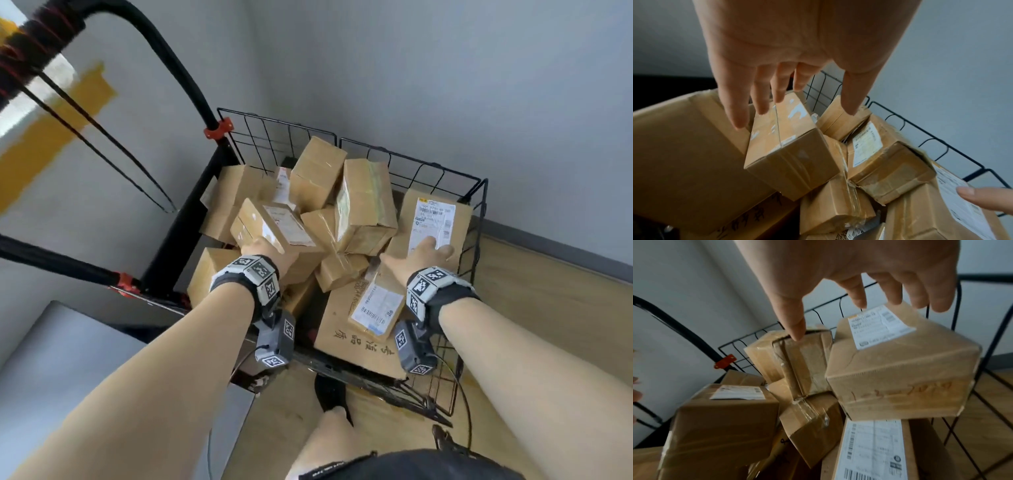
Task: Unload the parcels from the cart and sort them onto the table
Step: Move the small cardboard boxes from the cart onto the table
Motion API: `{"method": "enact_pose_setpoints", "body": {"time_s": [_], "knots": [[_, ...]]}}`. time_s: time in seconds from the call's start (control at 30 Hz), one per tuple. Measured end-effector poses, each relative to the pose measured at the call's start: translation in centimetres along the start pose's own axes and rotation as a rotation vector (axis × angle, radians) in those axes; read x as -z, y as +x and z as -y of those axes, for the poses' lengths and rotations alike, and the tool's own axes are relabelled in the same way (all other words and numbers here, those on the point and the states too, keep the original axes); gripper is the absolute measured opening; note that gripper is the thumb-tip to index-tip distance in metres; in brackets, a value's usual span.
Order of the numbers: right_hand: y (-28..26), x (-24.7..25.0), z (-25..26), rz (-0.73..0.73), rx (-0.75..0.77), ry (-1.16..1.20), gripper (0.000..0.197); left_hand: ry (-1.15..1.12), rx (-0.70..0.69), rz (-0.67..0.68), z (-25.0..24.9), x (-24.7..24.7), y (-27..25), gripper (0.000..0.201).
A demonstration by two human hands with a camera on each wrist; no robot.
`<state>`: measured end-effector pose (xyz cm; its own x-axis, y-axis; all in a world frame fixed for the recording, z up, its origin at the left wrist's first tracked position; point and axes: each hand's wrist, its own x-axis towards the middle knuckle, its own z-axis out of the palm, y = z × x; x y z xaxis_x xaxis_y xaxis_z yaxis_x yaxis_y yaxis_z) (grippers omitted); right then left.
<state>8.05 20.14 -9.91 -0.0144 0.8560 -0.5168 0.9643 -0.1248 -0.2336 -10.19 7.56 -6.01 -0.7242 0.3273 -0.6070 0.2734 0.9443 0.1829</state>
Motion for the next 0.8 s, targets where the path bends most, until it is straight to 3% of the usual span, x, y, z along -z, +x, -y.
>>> {"method": "enact_pose_setpoints", "body": {"time_s": [0.13, 0.37, 0.8], "knots": [[1.3, -1.5, 0.0, -0.014, -0.111, -0.012, 0.102, -0.129, 0.102, -0.010, -0.2, -1.1, 3.1, 0.099], [2.7, -2.8, 0.7, -0.005, -0.220, -0.064, 0.125, -0.235, 0.220, 0.037, -0.3, -1.9, 6.1, 0.094], [3.4, -4.3, 0.4, 0.008, -0.235, -0.108, 0.133, -0.292, 0.185, 0.047, 0.9, -2.8, 7.5, 0.089]]}}
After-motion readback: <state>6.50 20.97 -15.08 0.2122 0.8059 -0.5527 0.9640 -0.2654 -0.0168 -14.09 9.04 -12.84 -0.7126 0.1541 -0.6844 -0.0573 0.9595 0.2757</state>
